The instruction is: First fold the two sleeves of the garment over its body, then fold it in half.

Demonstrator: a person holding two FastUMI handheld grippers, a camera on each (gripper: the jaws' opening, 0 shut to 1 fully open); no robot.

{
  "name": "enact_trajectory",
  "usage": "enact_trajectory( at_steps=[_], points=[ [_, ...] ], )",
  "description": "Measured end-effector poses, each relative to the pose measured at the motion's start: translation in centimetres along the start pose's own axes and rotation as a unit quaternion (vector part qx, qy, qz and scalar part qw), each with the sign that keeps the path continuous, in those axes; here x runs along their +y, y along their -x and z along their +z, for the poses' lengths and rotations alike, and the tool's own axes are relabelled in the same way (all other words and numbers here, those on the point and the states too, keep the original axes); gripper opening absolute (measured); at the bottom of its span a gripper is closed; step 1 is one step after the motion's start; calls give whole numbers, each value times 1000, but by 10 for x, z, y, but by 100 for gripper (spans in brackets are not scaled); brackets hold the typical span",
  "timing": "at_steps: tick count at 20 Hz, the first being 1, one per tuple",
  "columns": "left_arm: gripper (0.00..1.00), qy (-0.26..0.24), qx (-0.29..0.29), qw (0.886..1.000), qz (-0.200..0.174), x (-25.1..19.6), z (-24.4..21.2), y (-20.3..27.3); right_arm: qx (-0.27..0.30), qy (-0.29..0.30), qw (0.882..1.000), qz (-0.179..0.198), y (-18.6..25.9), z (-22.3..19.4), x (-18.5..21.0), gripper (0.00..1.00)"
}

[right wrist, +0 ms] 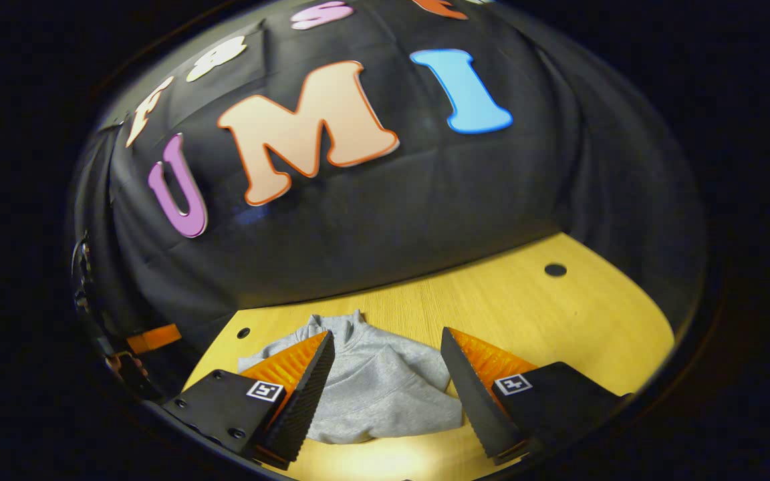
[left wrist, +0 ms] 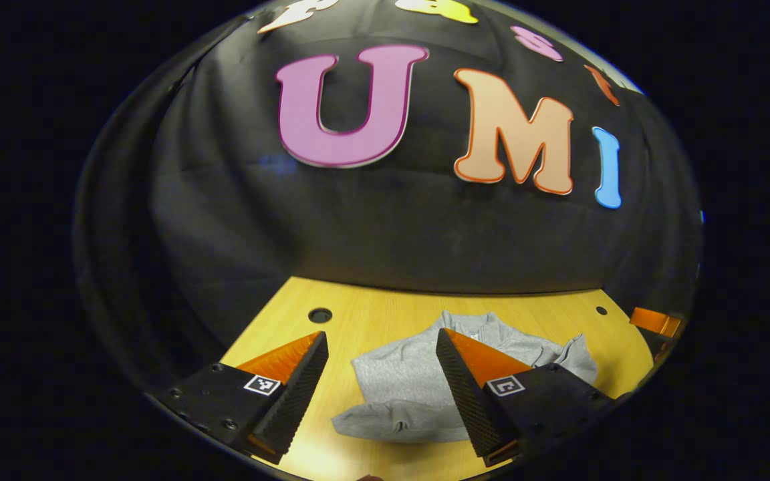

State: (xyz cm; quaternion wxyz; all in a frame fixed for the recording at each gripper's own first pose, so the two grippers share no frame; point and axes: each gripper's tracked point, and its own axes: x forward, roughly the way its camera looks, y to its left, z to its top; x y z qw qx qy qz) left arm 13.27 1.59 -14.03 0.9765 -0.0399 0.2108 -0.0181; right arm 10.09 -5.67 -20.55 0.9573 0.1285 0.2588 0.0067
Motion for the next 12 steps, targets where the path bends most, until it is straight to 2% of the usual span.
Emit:
enact_trajectory(
  at_steps=[2, 3, 4, 6, 7, 10, 12],
  points=[
    [95, -22, -43, 999, 2, 3, 18, 23, -37, 37, 999, -4, 18, 14, 9, 98],
    [95, -25, -57, 998, 3, -1, 21, 29, -54, 52, 997, -6, 28, 21, 12, 95],
    [95, -25, -68, 997, 2, -5, 23, 34, -70, 66, 995, -8, 36, 27, 15, 99],
    [94, -26, -89, 996, 7, -4, 22, 48, -96, 94, 991, -8, 56, 34, 22, 98],
    [94, -27, -94, 995, 13, -2, 18, 61, -105, 108, 989, -5, 65, 34, 27, 96],
    [94, -22, -98, 995, 17, -1, 4, 90, -124, 154, 980, -3, 81, 27, 37, 99],
    [94, -21, -93, 995, 21, 0, -6, 99, -127, 161, 979, 2, 91, 21, 47, 99]
  ],
)
